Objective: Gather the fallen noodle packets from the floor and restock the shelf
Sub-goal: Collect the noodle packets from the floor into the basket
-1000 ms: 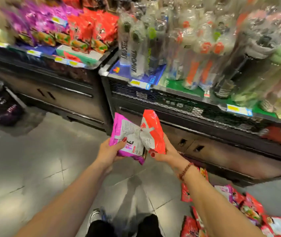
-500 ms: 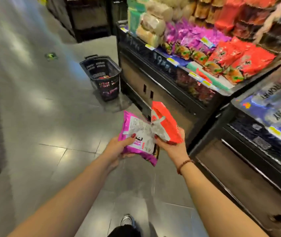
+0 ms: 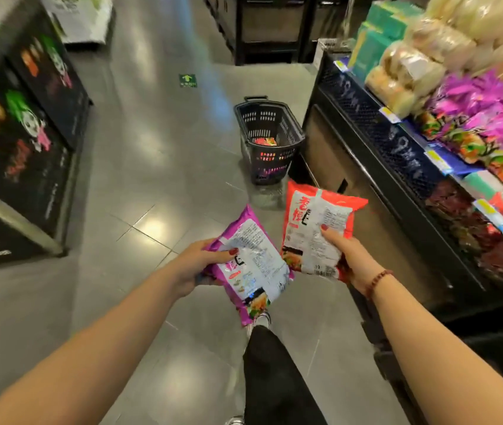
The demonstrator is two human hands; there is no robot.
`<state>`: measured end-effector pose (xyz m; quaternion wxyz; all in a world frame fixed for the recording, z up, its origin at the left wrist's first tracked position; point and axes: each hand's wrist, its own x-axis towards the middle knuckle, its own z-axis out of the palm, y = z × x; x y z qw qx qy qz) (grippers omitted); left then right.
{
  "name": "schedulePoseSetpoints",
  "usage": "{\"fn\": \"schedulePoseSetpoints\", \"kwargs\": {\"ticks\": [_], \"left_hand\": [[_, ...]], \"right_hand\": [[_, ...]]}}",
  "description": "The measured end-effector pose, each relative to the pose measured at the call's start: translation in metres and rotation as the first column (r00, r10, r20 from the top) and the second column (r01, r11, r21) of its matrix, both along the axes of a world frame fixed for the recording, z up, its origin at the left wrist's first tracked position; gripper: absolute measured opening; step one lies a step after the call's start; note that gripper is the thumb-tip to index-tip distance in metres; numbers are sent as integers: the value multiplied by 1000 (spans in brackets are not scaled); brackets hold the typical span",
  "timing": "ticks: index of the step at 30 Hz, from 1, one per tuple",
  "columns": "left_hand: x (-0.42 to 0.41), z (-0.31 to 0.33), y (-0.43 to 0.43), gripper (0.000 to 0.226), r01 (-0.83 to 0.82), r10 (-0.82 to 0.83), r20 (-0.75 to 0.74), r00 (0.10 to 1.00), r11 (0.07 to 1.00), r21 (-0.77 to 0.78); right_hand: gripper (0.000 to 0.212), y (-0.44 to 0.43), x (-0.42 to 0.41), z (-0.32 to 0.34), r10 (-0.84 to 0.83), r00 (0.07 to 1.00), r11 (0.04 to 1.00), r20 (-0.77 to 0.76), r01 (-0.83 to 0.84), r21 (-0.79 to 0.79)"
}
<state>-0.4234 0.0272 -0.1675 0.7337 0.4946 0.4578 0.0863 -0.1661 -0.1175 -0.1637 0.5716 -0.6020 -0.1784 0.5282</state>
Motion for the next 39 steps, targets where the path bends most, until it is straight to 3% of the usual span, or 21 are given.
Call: {"fn": "schedulePoseSetpoints", "kwargs": {"ticks": [5, 9, 12, 15, 19, 22, 27, 32, 39], "left_hand": [[48, -13, 76, 23, -125, 124, -93, 988, 992, -3], [104, -10, 148, 25, -347, 344, -126, 930, 938, 0], [145, -7, 192, 40, -468, 463, -98, 881, 882, -42], [180, -6, 226, 32, -533, 523, -113, 845, 841, -90], [217, -5, 266, 22, -483, 464, -141, 875, 857, -179], [236, -3, 303, 27, -450, 436, -110, 893, 864, -227], [253, -1, 377, 29, -238, 243, -17, 970, 933, -271], [268, -9, 472, 31, -66, 76, 41, 996, 974, -217], [304, -20, 614, 49, 22, -33, -59, 998, 982, -185]], "right_hand": [[65, 94, 46, -16, 220, 974, 971, 61, -212, -112], [56, 164, 85, -22, 172, 984, 981, -43, -175, -82], [35, 210, 109, -26, 132, 979, 987, -158, -144, -66], [23, 249, 128, -30, 67, 971, 989, -230, -95, -112], [38, 290, 146, -41, 120, 970, 983, -211, -145, -110], [48, 321, 160, -48, 163, 974, 978, -158, -180, -102], [46, 397, 184, -60, 61, 993, 993, -102, -71, -95], [53, 494, 208, -64, 17, 999, 995, -52, -22, -97], [51, 607, 236, -65, -93, 992, 988, -86, 82, -128]]}}
